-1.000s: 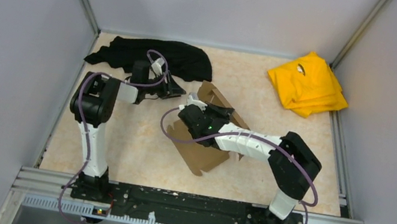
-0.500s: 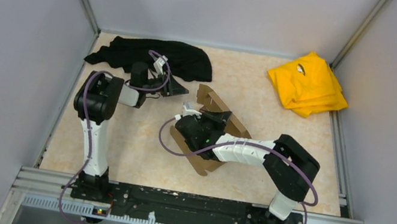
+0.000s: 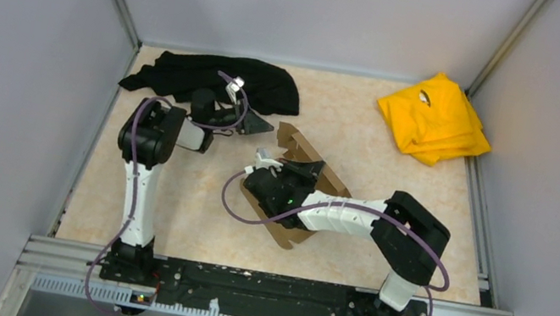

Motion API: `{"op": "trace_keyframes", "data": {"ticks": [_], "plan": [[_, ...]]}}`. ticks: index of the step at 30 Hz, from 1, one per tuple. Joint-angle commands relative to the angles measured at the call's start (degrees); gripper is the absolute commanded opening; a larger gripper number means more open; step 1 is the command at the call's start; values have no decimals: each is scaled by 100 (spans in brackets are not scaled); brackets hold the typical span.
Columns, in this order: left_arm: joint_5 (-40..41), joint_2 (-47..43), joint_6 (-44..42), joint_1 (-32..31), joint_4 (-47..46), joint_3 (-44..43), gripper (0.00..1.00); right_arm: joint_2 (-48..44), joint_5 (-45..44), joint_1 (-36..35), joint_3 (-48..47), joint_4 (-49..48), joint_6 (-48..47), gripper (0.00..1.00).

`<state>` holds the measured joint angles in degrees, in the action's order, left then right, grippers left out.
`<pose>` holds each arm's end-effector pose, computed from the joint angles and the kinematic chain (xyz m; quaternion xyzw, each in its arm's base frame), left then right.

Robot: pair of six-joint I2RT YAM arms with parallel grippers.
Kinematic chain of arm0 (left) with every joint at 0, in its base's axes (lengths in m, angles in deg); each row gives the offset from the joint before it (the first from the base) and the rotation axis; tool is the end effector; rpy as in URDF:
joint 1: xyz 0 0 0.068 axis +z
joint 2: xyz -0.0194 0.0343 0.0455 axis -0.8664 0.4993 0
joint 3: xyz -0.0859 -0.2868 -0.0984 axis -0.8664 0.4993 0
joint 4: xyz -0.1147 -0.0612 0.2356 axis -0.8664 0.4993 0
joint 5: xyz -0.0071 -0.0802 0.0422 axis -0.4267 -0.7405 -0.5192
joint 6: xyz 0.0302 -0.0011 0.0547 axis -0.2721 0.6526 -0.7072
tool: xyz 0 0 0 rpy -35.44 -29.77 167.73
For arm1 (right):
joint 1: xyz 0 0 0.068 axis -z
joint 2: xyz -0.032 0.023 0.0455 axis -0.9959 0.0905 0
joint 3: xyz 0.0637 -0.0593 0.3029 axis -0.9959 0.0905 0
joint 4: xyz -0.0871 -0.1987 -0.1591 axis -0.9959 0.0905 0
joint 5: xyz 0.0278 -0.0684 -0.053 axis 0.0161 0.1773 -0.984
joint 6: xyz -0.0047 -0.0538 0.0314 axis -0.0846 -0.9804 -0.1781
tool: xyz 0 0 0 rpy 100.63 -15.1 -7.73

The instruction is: Fold the paper box

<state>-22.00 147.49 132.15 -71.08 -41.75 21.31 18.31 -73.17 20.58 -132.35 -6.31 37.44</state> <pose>0.4507 -0.1281 0.1333 0.1170 0.7172 -0.5831 0.3633 0.1935 0.2960 0.2282 -0.4509 0.6364 -0.4803 0.4013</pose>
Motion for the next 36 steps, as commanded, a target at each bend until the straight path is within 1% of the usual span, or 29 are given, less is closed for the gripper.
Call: {"op": "trace_keyframes", "data": {"ticks": [1, 4, 9, 16, 21, 36], "plan": [[-262, 278, 97, -155, -893, -297, 61, -151, 38, -107, -290, 361, 355, 0], [-356, 462, 257, -208, -1284, -409, 60, -182, 113, -108, -327, 512, 480, 0], [-443, 660, 254, -343, -1428, -589, 59, -259, 159, -108, -344, 598, 584, 0], [-567, 753, 358, -521, -1888, -533, 58, -198, 194, -108, -333, 725, 762, 0], [-682, 793, 595, -541, -2342, -409, 59, -167, 248, -108, -328, 789, 896, 0], [-873, 673, 848, -530, -3070, 189, 61, -154, 444, -108, -443, 1080, 1349, 0]]}}
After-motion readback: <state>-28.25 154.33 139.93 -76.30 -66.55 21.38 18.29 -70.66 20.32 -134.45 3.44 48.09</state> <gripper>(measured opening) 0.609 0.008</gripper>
